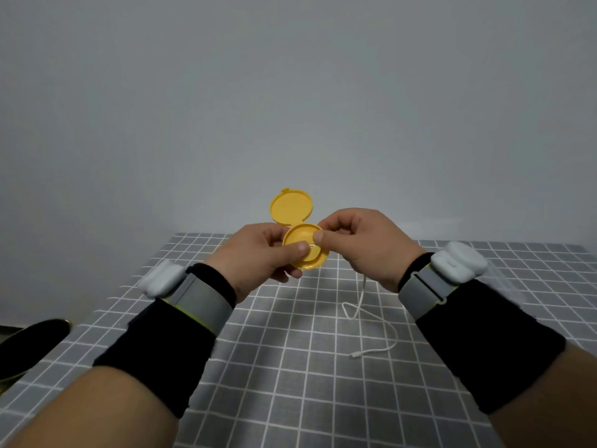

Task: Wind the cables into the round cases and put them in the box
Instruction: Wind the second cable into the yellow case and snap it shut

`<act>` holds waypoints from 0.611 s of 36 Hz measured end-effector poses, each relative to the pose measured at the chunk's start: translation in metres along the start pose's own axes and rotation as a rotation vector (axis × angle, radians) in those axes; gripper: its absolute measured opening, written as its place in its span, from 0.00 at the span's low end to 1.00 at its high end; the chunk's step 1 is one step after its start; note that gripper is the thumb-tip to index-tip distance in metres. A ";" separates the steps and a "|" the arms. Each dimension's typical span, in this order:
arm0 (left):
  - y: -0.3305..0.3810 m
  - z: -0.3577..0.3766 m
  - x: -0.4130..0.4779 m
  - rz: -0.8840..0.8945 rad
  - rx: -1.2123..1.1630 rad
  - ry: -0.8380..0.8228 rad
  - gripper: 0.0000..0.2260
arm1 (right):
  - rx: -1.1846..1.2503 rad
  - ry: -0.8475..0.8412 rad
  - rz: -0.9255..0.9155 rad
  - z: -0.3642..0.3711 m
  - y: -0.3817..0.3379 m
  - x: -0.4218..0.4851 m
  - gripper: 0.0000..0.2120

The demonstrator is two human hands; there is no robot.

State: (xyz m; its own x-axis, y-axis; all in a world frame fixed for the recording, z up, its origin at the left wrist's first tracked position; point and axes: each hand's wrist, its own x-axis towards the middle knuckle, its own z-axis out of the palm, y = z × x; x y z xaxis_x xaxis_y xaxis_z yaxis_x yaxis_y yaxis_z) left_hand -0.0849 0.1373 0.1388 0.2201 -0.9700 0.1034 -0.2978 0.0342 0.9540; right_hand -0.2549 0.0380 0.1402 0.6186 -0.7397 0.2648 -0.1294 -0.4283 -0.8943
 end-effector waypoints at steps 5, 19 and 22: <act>-0.009 0.013 0.002 0.012 -0.137 0.105 0.08 | 0.032 0.078 0.024 0.001 0.004 -0.001 0.06; -0.021 0.039 0.004 -0.010 -0.411 0.302 0.09 | 0.199 0.205 0.108 0.031 0.021 -0.009 0.04; -0.021 0.043 0.005 -0.017 -0.452 0.350 0.07 | 0.198 0.216 0.114 0.037 0.022 -0.012 0.06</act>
State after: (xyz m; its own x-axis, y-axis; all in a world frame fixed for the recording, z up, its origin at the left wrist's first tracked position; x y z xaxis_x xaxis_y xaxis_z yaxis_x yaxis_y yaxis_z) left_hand -0.1175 0.1210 0.1069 0.5388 -0.8365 0.1000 0.1191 0.1932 0.9739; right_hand -0.2368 0.0566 0.1045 0.4271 -0.8794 0.2104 -0.0217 -0.2426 -0.9699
